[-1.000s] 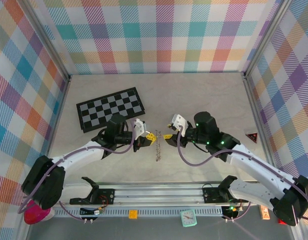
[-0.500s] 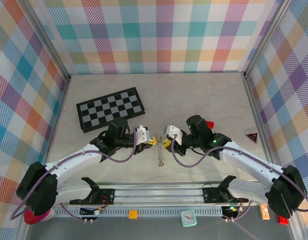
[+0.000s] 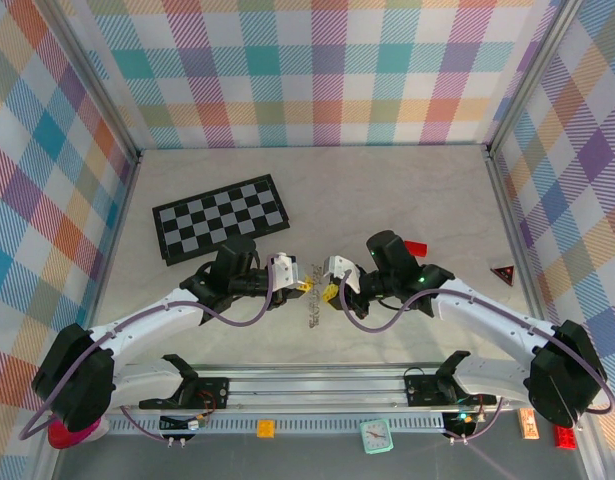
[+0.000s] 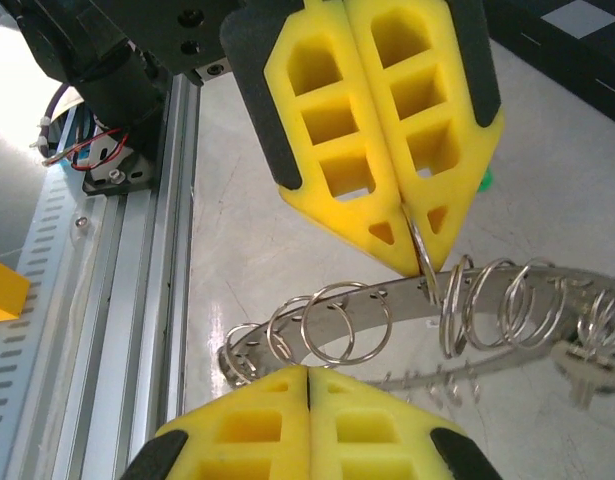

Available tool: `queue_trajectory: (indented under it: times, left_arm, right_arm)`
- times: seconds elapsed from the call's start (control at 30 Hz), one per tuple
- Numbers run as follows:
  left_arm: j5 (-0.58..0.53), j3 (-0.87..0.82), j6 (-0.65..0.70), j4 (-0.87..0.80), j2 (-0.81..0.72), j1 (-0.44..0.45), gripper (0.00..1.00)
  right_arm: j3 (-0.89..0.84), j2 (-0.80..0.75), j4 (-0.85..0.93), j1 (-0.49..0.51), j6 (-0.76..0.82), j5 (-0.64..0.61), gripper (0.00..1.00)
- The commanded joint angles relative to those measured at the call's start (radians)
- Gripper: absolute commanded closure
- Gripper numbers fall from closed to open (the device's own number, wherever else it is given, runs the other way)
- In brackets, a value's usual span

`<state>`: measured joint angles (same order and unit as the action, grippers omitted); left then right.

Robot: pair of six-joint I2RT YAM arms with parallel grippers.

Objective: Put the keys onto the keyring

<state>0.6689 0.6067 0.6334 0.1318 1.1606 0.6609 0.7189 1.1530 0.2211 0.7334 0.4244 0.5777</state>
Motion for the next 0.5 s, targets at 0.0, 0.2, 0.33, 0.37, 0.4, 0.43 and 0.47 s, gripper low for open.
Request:
queue_trajectory:
  times: [0.0, 0.2, 0.33, 0.37, 0.4, 0.43, 0.47]
  left_arm:
    - [0.037, 0.034, 0.022, 0.014, -0.007, 0.014, 1.0]
    - [0.056, 0.035, 0.022, 0.002, -0.012, 0.014, 1.0]
    - [0.068, 0.034, 0.022, 0.001, -0.01, 0.014, 1.0]
    - [0.072, 0.035, 0.022, 0.001, -0.009, 0.014, 1.0]
    - [0.074, 0.036, 0.022, 0.001, -0.007, 0.014, 1.0]
    - [0.076, 0.036, 0.022, 0.002, -0.007, 0.014, 1.0]
    - [0.077, 0.037, 0.022, 0.003, -0.004, 0.014, 1.0]
  right_arm:
    - [-0.006, -0.004, -0.038, 0.006, -0.004, 0.022, 0.94]
    - [-0.032, -0.022, -0.152, 0.008, -0.03, -0.058, 0.86]
    - [-0.039, -0.033, -0.179, 0.008, -0.024, -0.095, 0.81]
    - [-0.039, -0.033, -0.182, 0.008, -0.023, -0.092, 0.8]
    - [-0.038, -0.033, -0.183, 0.008, -0.022, -0.089, 0.78]
    - [-0.038, -0.032, -0.184, 0.007, -0.02, -0.085, 0.76]
    - [-0.038, -0.032, -0.183, 0.008, -0.016, -0.077, 0.74]
